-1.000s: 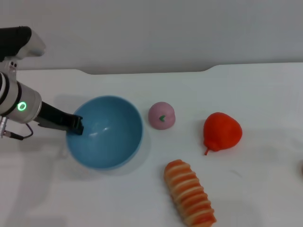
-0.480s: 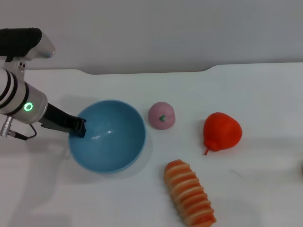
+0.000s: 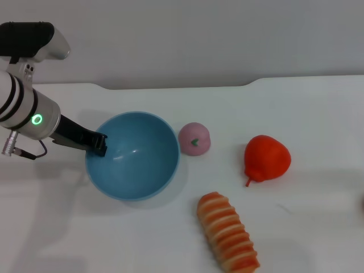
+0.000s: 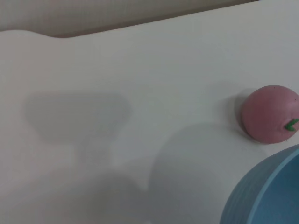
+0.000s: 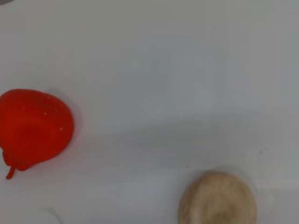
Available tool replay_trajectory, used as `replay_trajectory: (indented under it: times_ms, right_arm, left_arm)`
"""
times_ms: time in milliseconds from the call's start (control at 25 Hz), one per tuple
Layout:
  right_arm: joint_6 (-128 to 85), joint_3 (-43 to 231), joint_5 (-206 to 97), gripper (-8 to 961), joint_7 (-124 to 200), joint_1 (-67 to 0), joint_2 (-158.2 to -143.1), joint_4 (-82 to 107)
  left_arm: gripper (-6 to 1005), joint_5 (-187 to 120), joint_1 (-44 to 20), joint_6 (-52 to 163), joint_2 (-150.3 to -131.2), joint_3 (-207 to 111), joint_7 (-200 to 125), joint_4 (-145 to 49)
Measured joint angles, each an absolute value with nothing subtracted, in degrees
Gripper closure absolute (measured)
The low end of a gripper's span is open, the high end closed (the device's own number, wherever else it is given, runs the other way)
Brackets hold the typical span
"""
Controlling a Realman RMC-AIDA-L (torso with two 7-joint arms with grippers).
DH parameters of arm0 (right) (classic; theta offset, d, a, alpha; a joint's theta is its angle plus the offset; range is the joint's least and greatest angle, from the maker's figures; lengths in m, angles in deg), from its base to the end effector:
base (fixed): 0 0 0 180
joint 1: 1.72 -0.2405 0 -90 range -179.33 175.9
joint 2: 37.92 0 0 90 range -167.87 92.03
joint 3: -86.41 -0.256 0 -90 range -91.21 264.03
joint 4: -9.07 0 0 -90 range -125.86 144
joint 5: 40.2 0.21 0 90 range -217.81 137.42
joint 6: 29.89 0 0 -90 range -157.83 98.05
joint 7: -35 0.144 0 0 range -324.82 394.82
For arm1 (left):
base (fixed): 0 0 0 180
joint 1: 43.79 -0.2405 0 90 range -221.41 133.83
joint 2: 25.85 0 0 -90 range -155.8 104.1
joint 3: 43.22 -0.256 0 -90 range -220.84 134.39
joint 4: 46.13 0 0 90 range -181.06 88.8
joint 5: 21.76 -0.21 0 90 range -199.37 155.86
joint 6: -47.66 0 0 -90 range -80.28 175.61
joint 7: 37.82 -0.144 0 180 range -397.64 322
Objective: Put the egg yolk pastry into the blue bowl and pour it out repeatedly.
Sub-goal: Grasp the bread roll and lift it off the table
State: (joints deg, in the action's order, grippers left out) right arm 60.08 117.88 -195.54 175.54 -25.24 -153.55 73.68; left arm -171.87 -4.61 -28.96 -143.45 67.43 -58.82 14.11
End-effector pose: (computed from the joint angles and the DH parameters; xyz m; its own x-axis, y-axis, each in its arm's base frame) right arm 0.3683 0.2923 0.1142 0.1353 -0.9402 -0.3127 -0.9065 0.0099 -0.4221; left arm -0.2221 0.3950 0.0064 0.4726 0.8782 0.0731 0.7790 -0.3775 -0.5007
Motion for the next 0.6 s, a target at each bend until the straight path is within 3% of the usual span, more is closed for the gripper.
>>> replay_trajectory:
  times_ms: [600]
  right_arm:
    - [47.54,121.27,-195.71,524,175.39,-28.09,-153.8,61.31]
  left_arm:
    - [999,-171.87,-4.47,-28.64,-143.41,67.42,-58.82,14.17]
